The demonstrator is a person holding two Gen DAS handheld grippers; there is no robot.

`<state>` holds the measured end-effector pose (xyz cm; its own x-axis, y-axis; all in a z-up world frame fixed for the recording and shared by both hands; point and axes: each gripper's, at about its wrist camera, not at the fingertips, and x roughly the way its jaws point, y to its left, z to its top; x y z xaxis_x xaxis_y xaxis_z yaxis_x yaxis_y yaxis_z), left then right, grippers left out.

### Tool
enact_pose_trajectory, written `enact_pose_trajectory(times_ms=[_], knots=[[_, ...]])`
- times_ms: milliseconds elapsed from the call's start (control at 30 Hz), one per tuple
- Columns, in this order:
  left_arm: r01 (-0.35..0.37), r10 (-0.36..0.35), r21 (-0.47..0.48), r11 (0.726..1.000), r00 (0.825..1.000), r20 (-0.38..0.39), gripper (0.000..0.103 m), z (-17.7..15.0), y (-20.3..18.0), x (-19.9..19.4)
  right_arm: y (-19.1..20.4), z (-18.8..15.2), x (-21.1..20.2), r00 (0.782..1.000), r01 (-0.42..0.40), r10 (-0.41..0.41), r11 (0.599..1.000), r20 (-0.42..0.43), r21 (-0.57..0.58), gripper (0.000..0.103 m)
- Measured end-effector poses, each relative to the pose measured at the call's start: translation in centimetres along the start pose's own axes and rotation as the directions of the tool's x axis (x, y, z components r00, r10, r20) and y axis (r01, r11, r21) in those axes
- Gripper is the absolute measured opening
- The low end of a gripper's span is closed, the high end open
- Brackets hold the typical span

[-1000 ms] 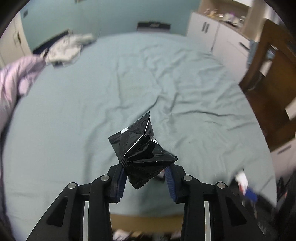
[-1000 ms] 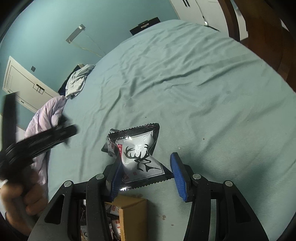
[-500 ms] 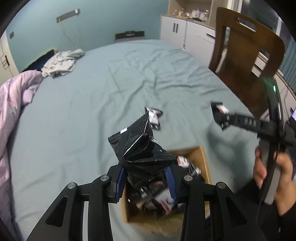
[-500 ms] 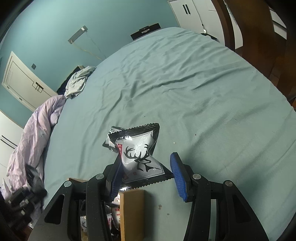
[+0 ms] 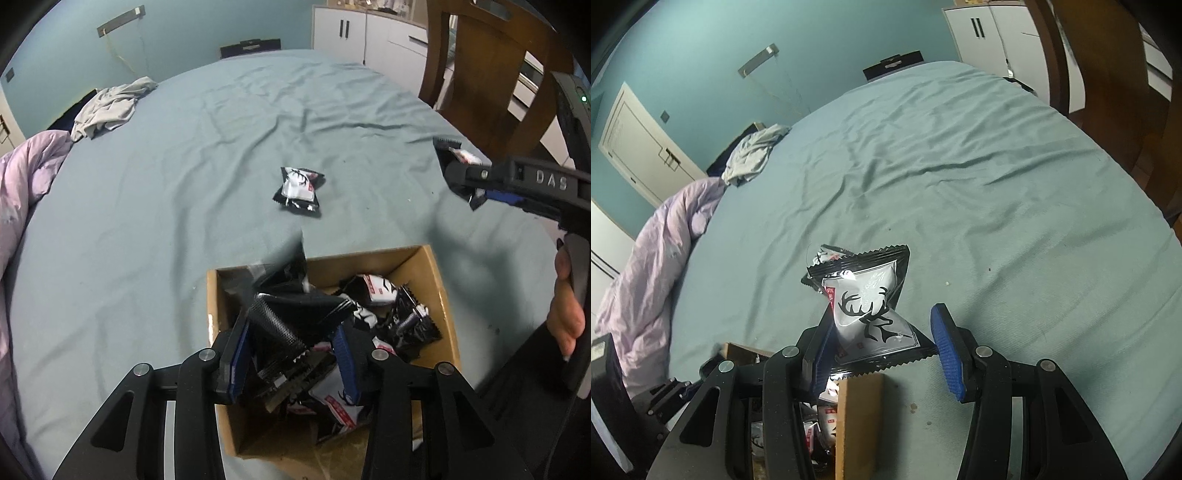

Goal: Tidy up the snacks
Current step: 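Lower both held packets into the box and open both grippers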

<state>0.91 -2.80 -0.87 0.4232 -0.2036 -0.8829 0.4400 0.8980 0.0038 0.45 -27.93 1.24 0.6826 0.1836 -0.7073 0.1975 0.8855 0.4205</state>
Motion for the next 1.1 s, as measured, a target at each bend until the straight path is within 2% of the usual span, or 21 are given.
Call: enact_pose_trajectory(times_ms=[133,333,533,600,767,900,1100], knots=[[-0.022,0.023,-0.013,1.0,1.0,0.017,0.063,0.1,0.3,-0.2,0.5,0.1,0.4,1.0,0.008,-0.009,1.0,-0.008,-0.021,0.048],[-0.042,0.045,-0.046,0.998,0.996,0.08,0.081,0.7,1.3,-2.1,0.1,0.2,0.4,1.0,-0.002,0.002,1.0,-0.012,-0.02,0.048],[-0.099,0.105,-0.105,0.989,0.993,0.055,0.082,0.6,3.8,-2.7,0.4,0.0,-0.1,0.999,-0.04,0.04,0.998,-0.016,-0.042,0.048],[-0.099,0.105,-0.135,0.986,0.994,0.033,0.082,0.5,4.7,-2.5,0.7,-0.5,-0.6,0.998,-0.067,0.065,0.996,-0.022,-0.058,0.048],[-0.084,0.087,-0.201,0.976,0.996,0.005,0.082,0.6,6.0,-2.1,2.4,-2.3,-0.6,0.984,-0.151,0.136,0.98,-0.112,-0.132,0.048],[-0.076,0.077,-0.212,0.974,0.997,-0.006,0.082,0.4,6.2,-1.6,5.2,-3.2,0.1,0.986,-0.129,0.093,0.95,-0.138,-0.285,0.048],[-0.084,0.086,-0.194,0.977,0.996,0.0,0.082,0.5,5.9,-1.9,8.1,-4.9,1.8,0.986,-0.071,-0.002,0.899,-0.167,-0.431,0.049]])
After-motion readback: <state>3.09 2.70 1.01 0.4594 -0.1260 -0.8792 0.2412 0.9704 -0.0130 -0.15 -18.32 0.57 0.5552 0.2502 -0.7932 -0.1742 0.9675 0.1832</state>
